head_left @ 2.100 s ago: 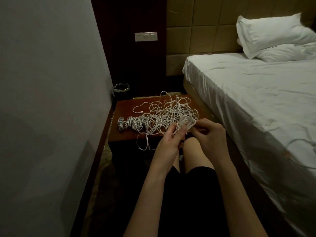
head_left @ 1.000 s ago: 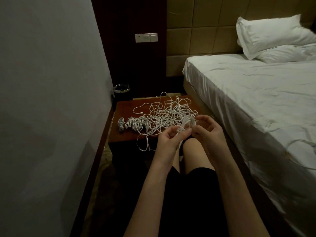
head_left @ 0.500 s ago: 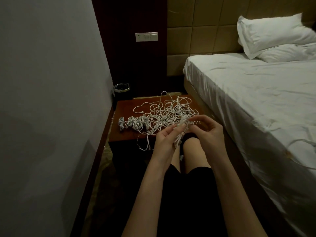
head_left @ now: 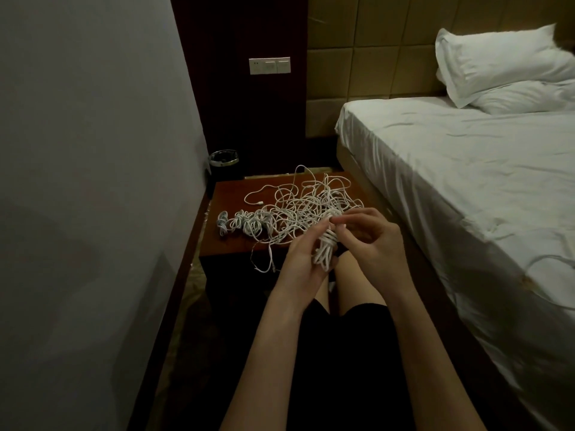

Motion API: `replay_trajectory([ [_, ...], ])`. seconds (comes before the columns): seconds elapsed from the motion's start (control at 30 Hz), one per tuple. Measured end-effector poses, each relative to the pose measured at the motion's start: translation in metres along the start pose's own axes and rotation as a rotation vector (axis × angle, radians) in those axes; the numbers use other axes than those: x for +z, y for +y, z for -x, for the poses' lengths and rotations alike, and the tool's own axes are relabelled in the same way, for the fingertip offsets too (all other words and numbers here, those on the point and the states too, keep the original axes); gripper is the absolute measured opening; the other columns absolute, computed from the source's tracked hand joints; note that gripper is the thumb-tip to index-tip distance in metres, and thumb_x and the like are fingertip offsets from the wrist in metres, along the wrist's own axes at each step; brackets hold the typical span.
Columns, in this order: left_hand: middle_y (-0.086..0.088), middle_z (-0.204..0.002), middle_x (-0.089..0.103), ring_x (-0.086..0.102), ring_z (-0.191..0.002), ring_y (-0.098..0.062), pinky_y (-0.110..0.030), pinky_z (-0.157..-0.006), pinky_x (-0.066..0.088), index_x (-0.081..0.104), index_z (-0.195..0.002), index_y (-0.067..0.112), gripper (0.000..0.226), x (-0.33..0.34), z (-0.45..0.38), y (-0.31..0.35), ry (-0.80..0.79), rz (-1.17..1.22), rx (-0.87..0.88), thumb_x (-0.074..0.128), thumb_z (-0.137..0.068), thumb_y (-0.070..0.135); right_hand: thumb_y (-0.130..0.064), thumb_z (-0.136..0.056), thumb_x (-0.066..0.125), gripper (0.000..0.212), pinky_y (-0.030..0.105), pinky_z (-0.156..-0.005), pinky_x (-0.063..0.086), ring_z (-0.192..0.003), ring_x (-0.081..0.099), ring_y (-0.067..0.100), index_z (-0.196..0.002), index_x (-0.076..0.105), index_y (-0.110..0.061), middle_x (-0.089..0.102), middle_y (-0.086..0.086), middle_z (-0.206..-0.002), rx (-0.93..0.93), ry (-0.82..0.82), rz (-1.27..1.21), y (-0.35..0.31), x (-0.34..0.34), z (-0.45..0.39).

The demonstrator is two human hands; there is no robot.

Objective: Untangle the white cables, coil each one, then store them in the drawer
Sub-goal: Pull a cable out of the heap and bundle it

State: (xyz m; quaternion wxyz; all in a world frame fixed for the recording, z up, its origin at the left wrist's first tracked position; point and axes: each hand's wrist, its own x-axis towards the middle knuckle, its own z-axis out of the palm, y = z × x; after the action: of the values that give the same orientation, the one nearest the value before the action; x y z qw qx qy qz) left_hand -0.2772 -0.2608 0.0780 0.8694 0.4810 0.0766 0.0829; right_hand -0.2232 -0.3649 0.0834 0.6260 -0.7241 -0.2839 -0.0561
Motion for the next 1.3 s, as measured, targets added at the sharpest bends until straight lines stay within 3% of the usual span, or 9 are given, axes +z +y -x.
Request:
replay_trajectory([
  [0.2,0.012,-0.078,0.072,0.066,-0.073,0.004,-0.011,-0.063,0.048,0.066,-0.106,0.014,0.026,-0.003,0.0,0.0,0.012,-0.255,0.083,0.043,-0.101,0.024,-0.018,-0.084,0.071,0.008,0.006,-0.072,0.047,-0.094,0.058,0.003,-0.091,0.071,-0.022,0.059,-0.007,-0.102,0.044,-0.023,0.086,-0.003,-0.004,-0.001],
  [0.4,0.006,-0.089,0.068,0.061,-0.081,-0.003,-0.019,-0.069,0.045,0.069,-0.106,0.015,0.03,-0.002,-0.002,-0.004,0.071,-0.42,0.115,0.045,-0.101,0.032,-0.019,-0.083,0.073,0.006,0.008,-0.067,0.048,-0.083,0.059,0.001,-0.082,0.067,-0.022,0.057,-0.009,-0.095,0.134,-0.07,0.161,-0.007,-0.012,-0.005],
  [0.47,0.005,-0.078,0.071,0.063,-0.073,-0.009,-0.028,-0.063,0.051,0.068,-0.098,0.016,0.025,0.0,0.0,-0.005,0.087,-0.418,0.119,0.046,-0.101,0.028,-0.022,-0.084,0.071,0.012,0.013,-0.072,0.048,-0.088,0.058,0.006,-0.078,0.062,-0.029,0.055,-0.005,-0.1,0.139,-0.122,0.209,-0.005,-0.013,-0.005],
  [0.53,0.004,-0.08,0.071,0.064,-0.076,-0.011,-0.036,-0.07,0.051,0.069,-0.099,0.015,0.021,0.0,-0.002,-0.007,0.117,-0.394,0.122,0.05,-0.099,0.026,-0.024,-0.086,0.069,0.011,0.018,-0.078,0.048,-0.092,0.058,0.008,-0.079,0.061,-0.028,0.054,-0.002,-0.105,0.146,-0.142,0.259,-0.003,-0.013,-0.006],
  [0.67,-0.008,-0.106,0.068,0.064,-0.099,-0.019,-0.027,-0.083,0.05,0.065,-0.104,0.017,0.014,-0.003,-0.006,-0.009,0.169,-0.353,0.149,0.055,-0.097,0.023,-0.023,-0.089,0.065,0.011,0.014,-0.075,0.043,-0.088,0.053,0.003,-0.081,0.058,-0.026,0.047,-0.005,-0.105,0.157,-0.177,0.309,-0.002,-0.016,-0.007],
  [0.83,-0.008,-0.103,0.064,0.065,-0.074,-0.006,-0.02,-0.063,0.051,0.058,-0.109,0.024,0.014,-0.004,-0.007,-0.013,0.109,-0.3,0.162,0.05,-0.1,0.018,-0.022,-0.092,0.061,0.015,0.019,-0.084,0.042,-0.091,0.051,0.002,-0.08,0.055,-0.029,0.045,-0.008,-0.102,0.172,-0.21,0.255,0.0,-0.018,-0.007],
  [1.0,-0.003,-0.105,0.067,0.066,-0.079,-0.009,-0.025,-0.064,0.052,0.06,-0.113,0.034,0.023,-0.002,-0.005,-0.013,0.118,-0.265,0.158,0.046,-0.102,0.019,-0.02,-0.091,0.062,0.01,0.012,-0.078,0.044,-0.093,0.052,0.001,-0.082,0.058,-0.025,0.044,-0.011,-0.102,0.147,-0.224,0.239,0.002,-0.018,-0.007],
  [1.17,-0.005,-0.125,0.058,0.063,-0.109,-0.019,-0.035,-0.084,0.057,0.064,-0.117,0.041,0.024,-0.002,-0.004,-0.011,0.015,-0.374,0.09,0.057,-0.096,0.031,-0.021,-0.092,0.061,0.005,0.001,-0.066,0.044,-0.088,0.051,-0.001,-0.09,0.059,-0.016,0.041,-0.01,-0.102,0.126,-0.148,0.286,0.005,-0.016,-0.007],
  [1.3,-0.004,-0.118,0.063,0.066,-0.103,-0.018,-0.043,-0.092,0.055,0.062,-0.122,0.03,0.027,-0.004,-0.007,-0.011,0.023,-0.349,0.11,0.057,-0.096,0.025,-0.023,-0.092,0.06,0.007,0.012,-0.069,0.048,-0.093,0.056,0.005,-0.085,0.06,-0.02,0.046,-0.007,-0.105,0.148,-0.159,0.198,0.006,-0.016,-0.007],
])
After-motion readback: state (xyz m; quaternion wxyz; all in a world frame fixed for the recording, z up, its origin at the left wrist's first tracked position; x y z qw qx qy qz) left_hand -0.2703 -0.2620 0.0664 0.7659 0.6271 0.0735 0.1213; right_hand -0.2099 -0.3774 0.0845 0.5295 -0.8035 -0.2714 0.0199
